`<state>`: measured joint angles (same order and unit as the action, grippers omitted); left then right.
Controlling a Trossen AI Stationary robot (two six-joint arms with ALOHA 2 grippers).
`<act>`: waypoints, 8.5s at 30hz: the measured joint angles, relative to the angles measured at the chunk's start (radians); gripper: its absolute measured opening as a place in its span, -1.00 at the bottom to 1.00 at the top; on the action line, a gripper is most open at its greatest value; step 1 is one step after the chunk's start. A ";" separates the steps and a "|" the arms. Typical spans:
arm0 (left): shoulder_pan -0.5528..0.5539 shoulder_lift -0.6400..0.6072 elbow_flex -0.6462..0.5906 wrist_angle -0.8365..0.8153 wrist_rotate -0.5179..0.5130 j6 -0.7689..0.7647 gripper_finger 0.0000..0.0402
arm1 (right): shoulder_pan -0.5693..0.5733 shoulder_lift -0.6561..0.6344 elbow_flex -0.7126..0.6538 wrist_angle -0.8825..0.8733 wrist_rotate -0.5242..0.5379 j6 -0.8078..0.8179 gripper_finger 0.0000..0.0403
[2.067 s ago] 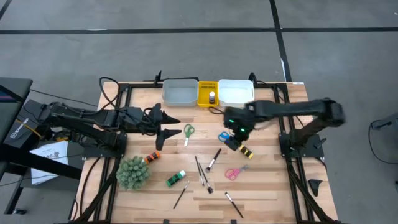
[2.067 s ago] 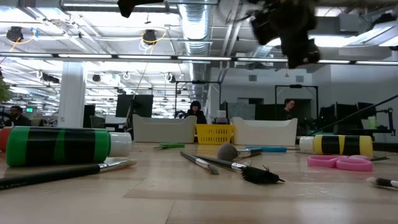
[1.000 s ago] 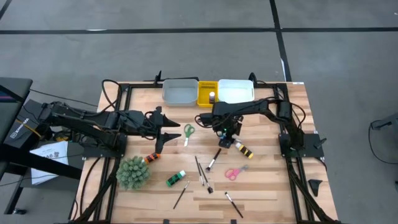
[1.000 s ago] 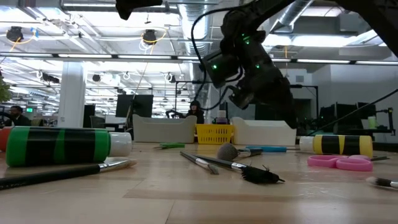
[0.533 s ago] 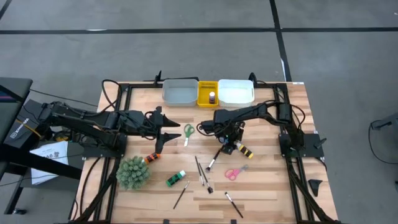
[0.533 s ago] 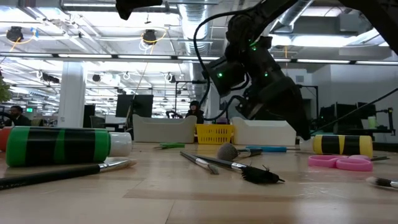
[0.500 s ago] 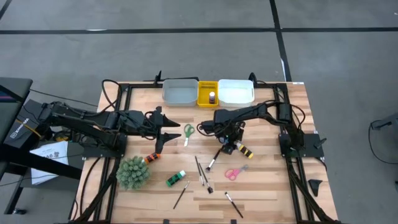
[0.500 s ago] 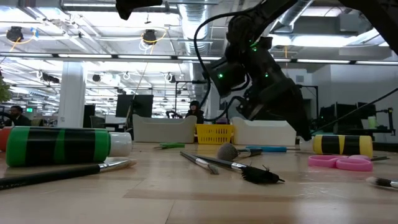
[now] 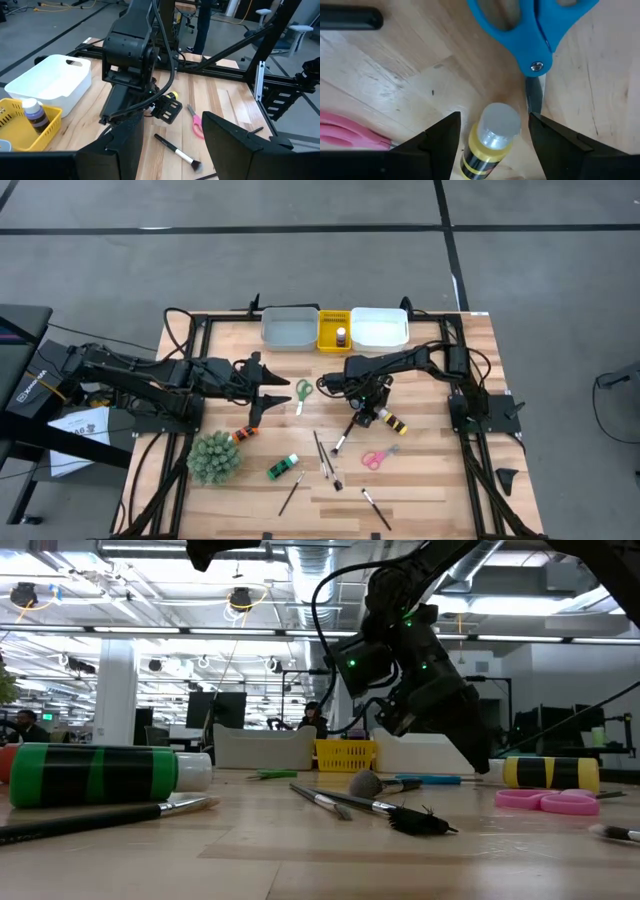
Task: Pick & Place Paint Supplies
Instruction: Put the yellow paint bottle into the yellow bin
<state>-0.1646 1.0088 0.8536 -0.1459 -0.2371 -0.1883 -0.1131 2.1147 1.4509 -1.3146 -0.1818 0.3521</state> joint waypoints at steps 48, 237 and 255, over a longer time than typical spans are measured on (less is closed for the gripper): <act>0.000 0.000 0.001 0.000 0.000 -0.011 -0.03 | 0.027 -0.051 -0.066 0.055 0.009 0.017 -0.45; -0.028 0.000 0.001 -0.221 -0.050 -0.056 -0.03 | 0.050 -0.098 0.209 0.384 0.178 -0.505 0.28; -0.028 0.000 0.001 -0.220 -0.053 -0.056 -0.03 | 0.046 -0.098 0.204 0.409 0.178 -0.509 0.13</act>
<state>-0.1925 1.0088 0.8543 -0.3664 -0.2897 -0.2447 -0.0673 2.0167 1.6554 -0.9054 -0.0036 -0.1566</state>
